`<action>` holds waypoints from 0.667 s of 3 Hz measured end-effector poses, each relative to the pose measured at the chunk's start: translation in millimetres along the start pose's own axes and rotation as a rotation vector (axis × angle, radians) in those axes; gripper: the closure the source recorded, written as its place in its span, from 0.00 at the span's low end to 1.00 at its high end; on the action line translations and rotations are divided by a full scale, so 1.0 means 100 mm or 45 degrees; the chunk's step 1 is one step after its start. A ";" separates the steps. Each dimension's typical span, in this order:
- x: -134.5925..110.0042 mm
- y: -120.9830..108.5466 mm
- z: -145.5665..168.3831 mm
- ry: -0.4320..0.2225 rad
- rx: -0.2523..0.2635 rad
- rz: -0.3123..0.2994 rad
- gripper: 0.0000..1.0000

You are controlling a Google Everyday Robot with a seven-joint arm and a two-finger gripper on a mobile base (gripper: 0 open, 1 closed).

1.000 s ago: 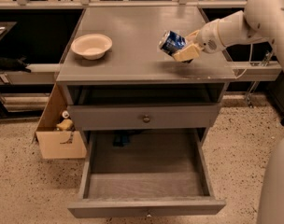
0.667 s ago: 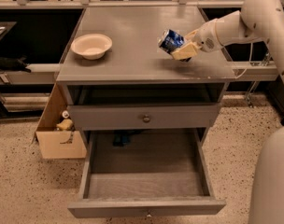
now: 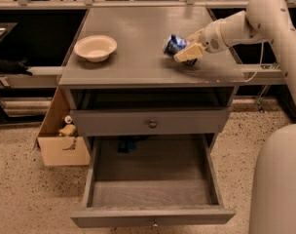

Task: Pick pepsi can from middle drawer and place on counter

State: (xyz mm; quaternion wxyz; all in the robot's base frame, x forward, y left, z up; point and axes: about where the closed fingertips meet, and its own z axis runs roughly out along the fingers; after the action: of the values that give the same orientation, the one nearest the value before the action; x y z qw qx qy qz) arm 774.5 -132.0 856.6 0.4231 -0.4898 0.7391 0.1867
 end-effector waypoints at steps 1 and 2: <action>0.00 -0.01 0.05 -0.001 -0.011 -0.007 0.00; 0.00 -0.01 0.06 -0.002 -0.013 -0.009 0.00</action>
Offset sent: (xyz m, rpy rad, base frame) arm -0.0336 -0.0303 0.0512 0.1010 -0.2290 0.1046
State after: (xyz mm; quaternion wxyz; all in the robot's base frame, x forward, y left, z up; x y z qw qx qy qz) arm 777.8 -128.8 853.2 0.4218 -0.4943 0.7361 0.1894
